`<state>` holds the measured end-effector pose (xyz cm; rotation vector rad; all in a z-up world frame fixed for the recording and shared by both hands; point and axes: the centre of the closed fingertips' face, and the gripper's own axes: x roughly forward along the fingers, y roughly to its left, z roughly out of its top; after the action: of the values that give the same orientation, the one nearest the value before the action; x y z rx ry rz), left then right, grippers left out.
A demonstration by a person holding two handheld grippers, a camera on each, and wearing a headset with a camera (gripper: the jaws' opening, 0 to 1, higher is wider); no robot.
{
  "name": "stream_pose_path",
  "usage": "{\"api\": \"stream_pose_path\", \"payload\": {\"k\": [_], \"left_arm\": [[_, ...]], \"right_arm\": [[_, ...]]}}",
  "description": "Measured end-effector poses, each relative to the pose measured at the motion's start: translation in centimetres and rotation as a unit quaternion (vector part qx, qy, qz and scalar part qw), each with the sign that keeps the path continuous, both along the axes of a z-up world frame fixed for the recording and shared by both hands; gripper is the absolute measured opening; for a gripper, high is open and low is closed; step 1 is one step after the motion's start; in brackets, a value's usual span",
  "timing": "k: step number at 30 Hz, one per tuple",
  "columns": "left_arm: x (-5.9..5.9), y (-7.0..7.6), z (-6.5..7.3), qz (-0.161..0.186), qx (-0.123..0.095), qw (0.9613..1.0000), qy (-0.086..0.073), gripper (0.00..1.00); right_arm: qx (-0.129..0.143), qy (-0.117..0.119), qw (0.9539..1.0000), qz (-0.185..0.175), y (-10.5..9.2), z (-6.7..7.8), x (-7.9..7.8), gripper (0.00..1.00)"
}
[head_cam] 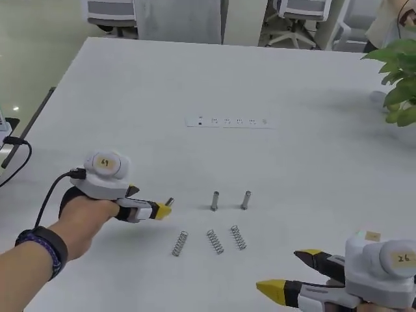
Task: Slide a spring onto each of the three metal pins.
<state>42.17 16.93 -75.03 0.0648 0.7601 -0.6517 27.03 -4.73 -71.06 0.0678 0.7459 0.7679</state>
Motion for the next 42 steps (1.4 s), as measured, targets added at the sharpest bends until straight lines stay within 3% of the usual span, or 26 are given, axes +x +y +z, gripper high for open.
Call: {"api": "stream_pose_path", "payload": {"k": [25, 37, 42], "left_arm": [[0.6, -1.0, -2.9, -0.006, 0.02, 0.9992, 0.033, 0.3], [0.9, -1.2, -4.3, -0.012, 0.032, 0.9984, 0.046, 0.13], [0.7, -1.6, -4.8, -0.02, 0.046, 0.9973, 0.055, 0.09]], "right_arm": [[0.0, 0.004, 1.0, -0.005, -0.3, -0.1, 0.0, 0.69], [0.0, 0.004, 1.0, -0.002, 0.0, 0.0, 0.0, 0.68], [0.0, 0.003, 1.0, -0.004, -0.3, 0.0, 0.0, 0.68]]}}
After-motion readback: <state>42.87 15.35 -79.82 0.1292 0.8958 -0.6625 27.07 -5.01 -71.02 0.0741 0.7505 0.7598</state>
